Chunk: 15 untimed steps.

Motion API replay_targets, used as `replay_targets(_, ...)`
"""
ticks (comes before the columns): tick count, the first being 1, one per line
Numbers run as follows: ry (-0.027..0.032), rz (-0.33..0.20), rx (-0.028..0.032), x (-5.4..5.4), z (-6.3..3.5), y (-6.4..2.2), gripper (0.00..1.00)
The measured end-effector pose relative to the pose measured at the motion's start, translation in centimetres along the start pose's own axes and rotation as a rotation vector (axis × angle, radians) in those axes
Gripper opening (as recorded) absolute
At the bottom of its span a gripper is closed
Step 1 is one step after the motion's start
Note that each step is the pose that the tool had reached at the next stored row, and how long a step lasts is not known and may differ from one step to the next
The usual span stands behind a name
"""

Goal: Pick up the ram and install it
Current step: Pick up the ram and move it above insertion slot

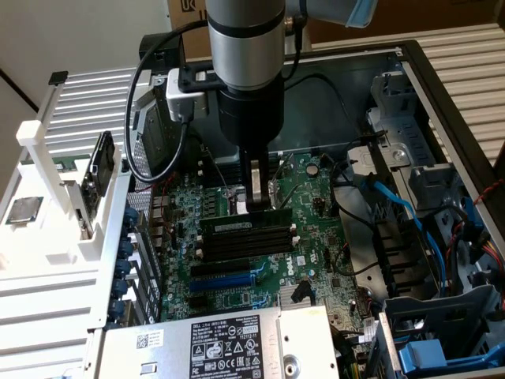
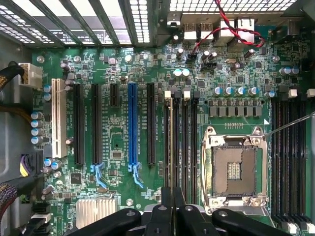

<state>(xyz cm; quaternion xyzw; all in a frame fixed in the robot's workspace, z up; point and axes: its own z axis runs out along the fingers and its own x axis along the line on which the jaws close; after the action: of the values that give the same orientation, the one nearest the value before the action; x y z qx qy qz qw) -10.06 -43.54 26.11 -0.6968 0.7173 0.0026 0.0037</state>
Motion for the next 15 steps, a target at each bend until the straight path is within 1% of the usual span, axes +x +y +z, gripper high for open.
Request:
replay_targets(6, 0.0120, -0.002, 0.0022, -0.47, 0.09, 0.02, 0.12)
replay_targets(10, 0.0146, -0.004, 0.0029, -0.47, 0.27, 0.02, 0.12)
replay_targets(15, 0.0150, -0.009, 0.0031, -0.47, 0.48, 0.02, 0.12)
